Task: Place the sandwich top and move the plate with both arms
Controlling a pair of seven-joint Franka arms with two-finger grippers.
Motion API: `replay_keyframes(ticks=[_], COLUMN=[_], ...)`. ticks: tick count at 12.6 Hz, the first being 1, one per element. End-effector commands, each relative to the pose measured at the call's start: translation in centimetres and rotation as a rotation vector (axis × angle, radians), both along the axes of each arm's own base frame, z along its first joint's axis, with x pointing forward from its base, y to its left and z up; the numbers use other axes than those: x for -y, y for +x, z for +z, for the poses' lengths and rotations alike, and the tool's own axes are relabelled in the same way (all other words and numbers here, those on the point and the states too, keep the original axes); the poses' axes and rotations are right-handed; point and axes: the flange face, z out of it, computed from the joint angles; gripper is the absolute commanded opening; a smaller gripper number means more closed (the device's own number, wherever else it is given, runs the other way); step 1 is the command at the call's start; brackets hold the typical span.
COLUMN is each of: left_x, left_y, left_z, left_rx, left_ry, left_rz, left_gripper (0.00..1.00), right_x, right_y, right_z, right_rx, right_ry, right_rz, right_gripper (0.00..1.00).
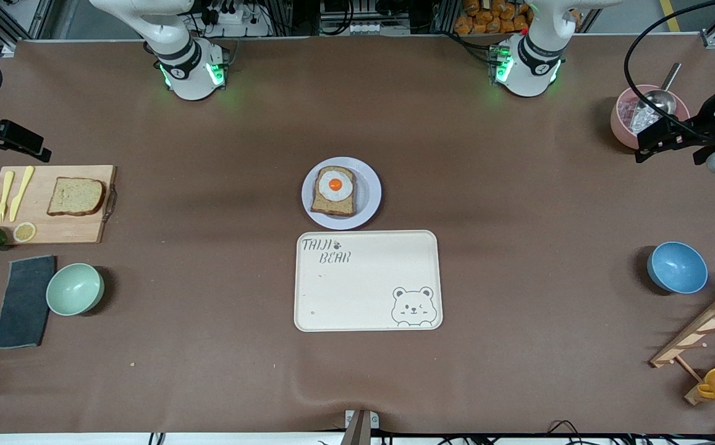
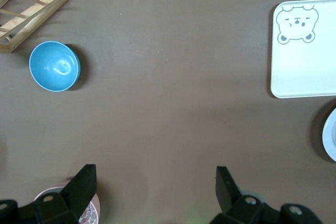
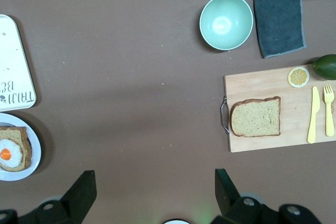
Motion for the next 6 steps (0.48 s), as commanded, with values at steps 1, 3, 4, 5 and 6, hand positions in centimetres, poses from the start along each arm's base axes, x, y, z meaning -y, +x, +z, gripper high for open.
replay_keyframes(ticks=[1,3,4,5,6], left_x=[-0.18,-0.09,0.01,0.28,0.38], left_y=[-0.21,-0.17,-0.11,-0.09,-0.08], left_z=[0.7,0.69,0.69,0.88,0.96], left_rx=[-0.002,-0.002,0.0,0.003,0.006], left_ry=[0.013,0.013,0.011,0.009,0.008], left_rz=[0.019,0.016,0.014,0.01,0.008], left_gripper=[1.0,1.0,1.0,1.0,1.0], right_x=[0.31,0.31,0.3,0.31,0.31], right_y=[0.02,-0.03,0.04,0.02,0.02], right_z=[-0.12,-0.04,-0.11,-0.12,-0.12], right_rx=[-0.003,-0.002,-0.002,-0.003,-0.003], right_ry=[-0.003,-0.003,-0.002,-0.003,-0.003], right_rz=[-0.01,-0.01,-0.01,-0.01,-0.01], right_gripper=[1.0,1.0,1.0,1.0,1.0])
